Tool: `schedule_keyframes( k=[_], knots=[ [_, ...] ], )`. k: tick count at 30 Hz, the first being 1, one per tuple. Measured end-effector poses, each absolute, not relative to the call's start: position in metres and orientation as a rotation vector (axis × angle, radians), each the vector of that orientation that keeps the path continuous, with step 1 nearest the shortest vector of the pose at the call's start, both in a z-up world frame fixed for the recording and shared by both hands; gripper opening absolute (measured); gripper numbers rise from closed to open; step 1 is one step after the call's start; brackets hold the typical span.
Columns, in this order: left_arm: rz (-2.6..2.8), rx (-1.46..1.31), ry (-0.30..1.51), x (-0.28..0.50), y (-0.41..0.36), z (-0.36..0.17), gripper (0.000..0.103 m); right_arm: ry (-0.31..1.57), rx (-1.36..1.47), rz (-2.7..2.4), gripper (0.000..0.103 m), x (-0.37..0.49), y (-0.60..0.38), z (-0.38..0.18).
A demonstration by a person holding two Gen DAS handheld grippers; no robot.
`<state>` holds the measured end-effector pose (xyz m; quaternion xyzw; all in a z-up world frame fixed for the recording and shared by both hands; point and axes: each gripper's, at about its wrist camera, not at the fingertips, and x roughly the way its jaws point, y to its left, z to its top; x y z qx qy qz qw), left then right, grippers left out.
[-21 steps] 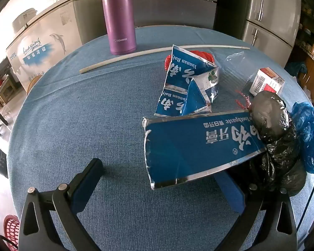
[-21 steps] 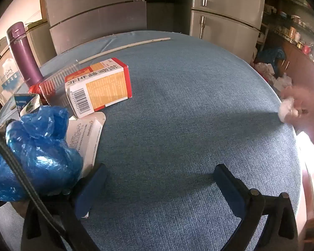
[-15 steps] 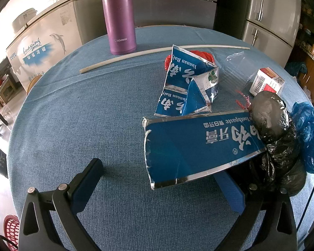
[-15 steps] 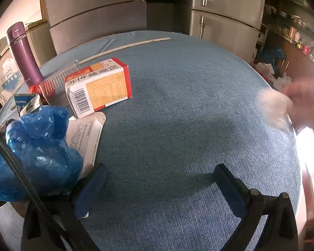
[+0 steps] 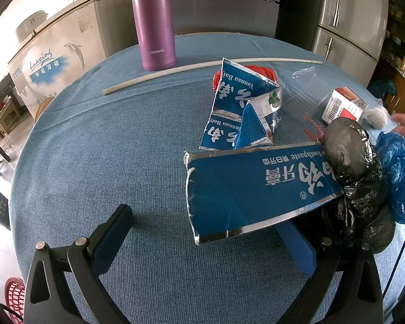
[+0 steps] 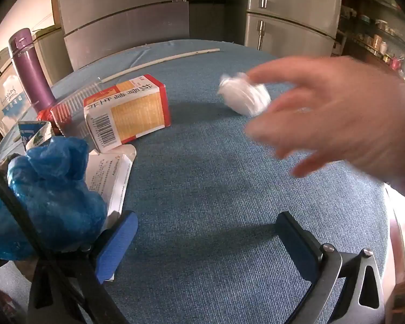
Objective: Collect trash
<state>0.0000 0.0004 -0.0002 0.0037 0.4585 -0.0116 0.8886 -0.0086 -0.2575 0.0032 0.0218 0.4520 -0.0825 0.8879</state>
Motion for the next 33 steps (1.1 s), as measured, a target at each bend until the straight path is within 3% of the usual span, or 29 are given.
schedule_keyframes(
  k=[16,23,33],
  knots=[
    [0.023,0.029,0.988,-0.012,0.011,0.009,0.103,0.94,0.044,-0.172,0.103,-0.008,-0.257,0.003],
    [0.077,0.133,0.799,-0.074,0.008,0.065,0.103,0.94,0.045,-0.173,0.103,-0.008,-0.257,0.003],
    [0.048,0.143,0.668,-0.136,0.002,0.131,0.103,1.026,0.05,-0.164,0.103,-0.012,-0.253,0.005]
  ],
)
